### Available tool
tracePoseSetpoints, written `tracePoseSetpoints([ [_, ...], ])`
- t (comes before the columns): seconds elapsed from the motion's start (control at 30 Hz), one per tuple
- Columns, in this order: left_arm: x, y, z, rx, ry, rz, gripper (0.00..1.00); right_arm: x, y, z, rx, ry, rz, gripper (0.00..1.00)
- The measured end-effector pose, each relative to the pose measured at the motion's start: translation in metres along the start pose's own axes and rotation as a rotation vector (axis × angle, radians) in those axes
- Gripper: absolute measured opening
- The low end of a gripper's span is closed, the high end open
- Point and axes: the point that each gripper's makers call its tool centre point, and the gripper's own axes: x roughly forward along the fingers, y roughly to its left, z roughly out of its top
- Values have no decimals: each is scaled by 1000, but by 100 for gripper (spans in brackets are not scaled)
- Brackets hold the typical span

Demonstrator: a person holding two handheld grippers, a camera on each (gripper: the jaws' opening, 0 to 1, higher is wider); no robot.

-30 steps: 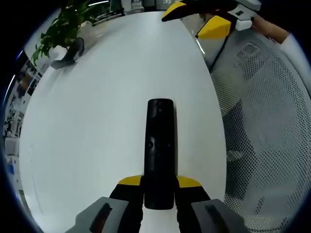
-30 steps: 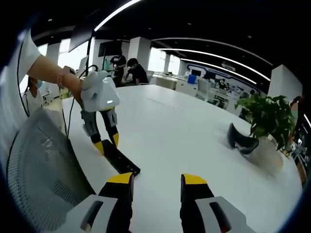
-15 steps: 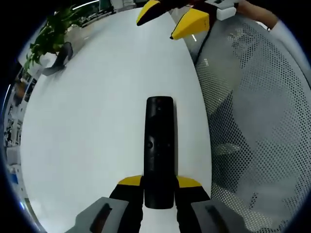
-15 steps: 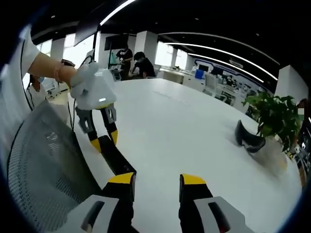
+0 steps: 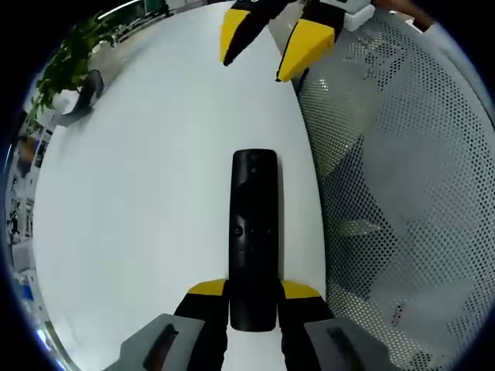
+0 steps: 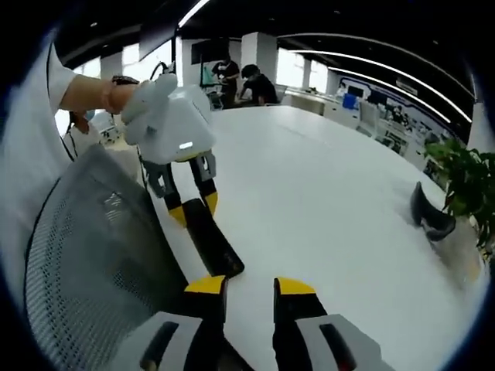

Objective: Press the specified remote control buttons in sequence, fully releasing each button before pressing the next.

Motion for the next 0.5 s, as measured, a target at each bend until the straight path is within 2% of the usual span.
tracePoseSetpoints([
  [0.07,0,0,0,-5,-4,0,24,3,2,3,-42,13,21,8],
  [0.17,0,0,0,-8,-9,-2,24,11,3,8,-39,19,54,0],
  [0.3,-1,0,0,-16,-19,0,24,25,10,5,-29,61,124,0],
  [0.4,-1,0,-1,-25,-40,1,24,40,14,-4,-75,125,158,0],
  [0.5,-1,0,-1,-31,-47,5,24,51,20,-9,-115,160,181,0],
])
